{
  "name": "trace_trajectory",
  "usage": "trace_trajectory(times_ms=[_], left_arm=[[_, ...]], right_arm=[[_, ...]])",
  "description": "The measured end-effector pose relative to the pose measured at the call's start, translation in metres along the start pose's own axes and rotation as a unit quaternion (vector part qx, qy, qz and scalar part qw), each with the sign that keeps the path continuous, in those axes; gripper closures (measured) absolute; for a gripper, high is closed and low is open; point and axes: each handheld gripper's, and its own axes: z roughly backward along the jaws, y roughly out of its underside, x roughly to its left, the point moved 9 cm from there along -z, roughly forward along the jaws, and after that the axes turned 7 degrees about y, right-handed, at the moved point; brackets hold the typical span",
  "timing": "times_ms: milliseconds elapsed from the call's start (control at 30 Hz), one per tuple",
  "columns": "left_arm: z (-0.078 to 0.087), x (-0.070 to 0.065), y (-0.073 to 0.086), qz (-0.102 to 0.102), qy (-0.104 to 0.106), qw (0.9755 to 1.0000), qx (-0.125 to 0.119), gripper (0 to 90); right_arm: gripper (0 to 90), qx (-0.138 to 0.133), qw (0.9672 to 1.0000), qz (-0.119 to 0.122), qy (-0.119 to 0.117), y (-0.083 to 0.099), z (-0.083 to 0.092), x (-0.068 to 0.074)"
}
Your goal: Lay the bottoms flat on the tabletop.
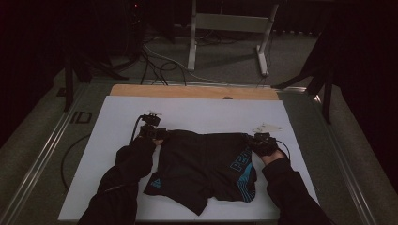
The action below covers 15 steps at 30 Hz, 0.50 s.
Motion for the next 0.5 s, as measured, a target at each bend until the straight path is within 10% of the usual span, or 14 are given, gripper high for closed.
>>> trace_trajectory(times_ms=[167,500], left_arm=[[-0.0023,0.004,0.0107,0.004,-0.007,0.9997,0.025,60.6],[0.0014,0.0015,0.0045,-0.076,-0.039,0.9963,-0.006,84.5]], right_arm=[[81.2,-0.001,1.0,0.001,0.0,0.0007,0.0002,-0.0002],[81.2,-0.006,1.0,0.002,-0.001,-0.0044,-0.0025,0.0032]])
